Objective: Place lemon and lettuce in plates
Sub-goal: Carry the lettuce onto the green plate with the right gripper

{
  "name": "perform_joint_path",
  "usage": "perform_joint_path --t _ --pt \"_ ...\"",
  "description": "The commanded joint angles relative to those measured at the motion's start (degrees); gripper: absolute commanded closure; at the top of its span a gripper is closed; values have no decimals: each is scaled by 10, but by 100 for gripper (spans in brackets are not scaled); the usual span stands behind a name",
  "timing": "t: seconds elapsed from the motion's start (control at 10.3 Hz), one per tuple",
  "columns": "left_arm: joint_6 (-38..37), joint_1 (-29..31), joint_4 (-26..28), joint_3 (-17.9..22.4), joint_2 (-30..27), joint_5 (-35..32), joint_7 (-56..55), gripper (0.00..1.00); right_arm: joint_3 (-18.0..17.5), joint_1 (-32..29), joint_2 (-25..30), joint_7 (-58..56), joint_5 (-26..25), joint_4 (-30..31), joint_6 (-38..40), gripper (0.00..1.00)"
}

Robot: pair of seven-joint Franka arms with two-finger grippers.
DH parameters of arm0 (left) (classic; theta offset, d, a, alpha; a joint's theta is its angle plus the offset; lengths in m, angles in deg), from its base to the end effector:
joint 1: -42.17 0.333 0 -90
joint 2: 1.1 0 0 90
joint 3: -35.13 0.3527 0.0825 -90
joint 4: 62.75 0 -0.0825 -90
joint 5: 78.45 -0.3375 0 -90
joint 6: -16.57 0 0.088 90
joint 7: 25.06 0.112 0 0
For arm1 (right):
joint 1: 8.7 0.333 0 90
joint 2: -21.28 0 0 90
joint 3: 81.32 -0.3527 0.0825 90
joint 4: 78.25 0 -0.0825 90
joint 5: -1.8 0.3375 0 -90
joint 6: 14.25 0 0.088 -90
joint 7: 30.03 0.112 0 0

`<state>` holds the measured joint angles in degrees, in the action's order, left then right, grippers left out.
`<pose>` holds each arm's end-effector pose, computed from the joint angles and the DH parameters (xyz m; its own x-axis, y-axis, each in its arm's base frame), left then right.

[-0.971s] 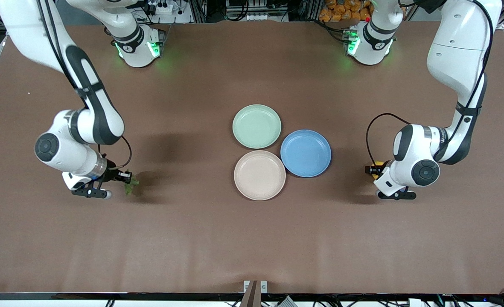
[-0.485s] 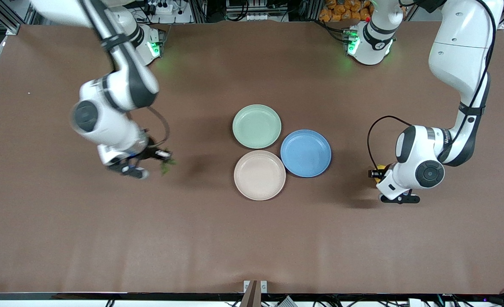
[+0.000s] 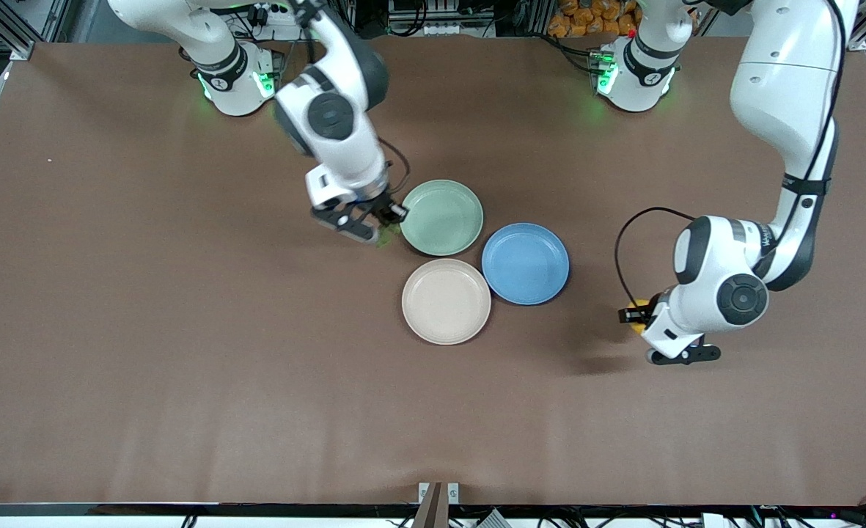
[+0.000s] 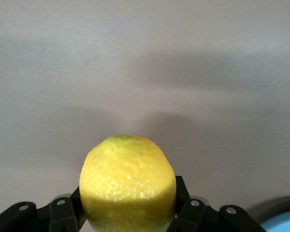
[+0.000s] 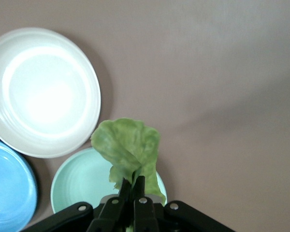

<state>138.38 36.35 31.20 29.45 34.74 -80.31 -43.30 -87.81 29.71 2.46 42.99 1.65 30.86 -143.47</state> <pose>0.6463 -0.1195 0.2964 0.9838 0.1128 -0.1390 0.1123 -0.9936 -0.0111 0.4284 0.4189 0.3890 0.8796 -0.4750 -0.0257 -0.4757 -0.8790 -0.0335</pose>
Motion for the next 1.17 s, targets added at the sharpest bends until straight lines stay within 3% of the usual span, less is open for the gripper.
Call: perform_joint_path --t 0.0,0.19,0.39,0.58,0.68,0.78,0.87,1.07 --pt "-5 -43 -21 4 10 33 -81 100 -11 32 -92 145 -80 -54 -32 100" --pt "-4 -81 -60 4 36 36 -156 100 -36 33 -153 228 -114 -108 -38 100" --pt "-1 -111 -88 3 48 43 -212 100 -62 33 -162 264 -131 -115 -37 91" --pt "16 -140 -103 4 56 53 -260 100 -89 32 -160 301 -164 -113 -28 0" --pt "34 -156 -104 4 58 53 -284 100 -110 11 -154 305 -175 -112 -17 0" --pt "57 -173 -104 4 60 53 -310 100 -180 -52 -139 303 -182 -110 18 0" --pt "80 -192 -104 5 63 52 -344 100 -210 -77 -109 293 -195 -110 69 0" --pt "100 -214 -104 5 64 52 -368 100 -210 -83 -46 228 -185 -109 149 0"
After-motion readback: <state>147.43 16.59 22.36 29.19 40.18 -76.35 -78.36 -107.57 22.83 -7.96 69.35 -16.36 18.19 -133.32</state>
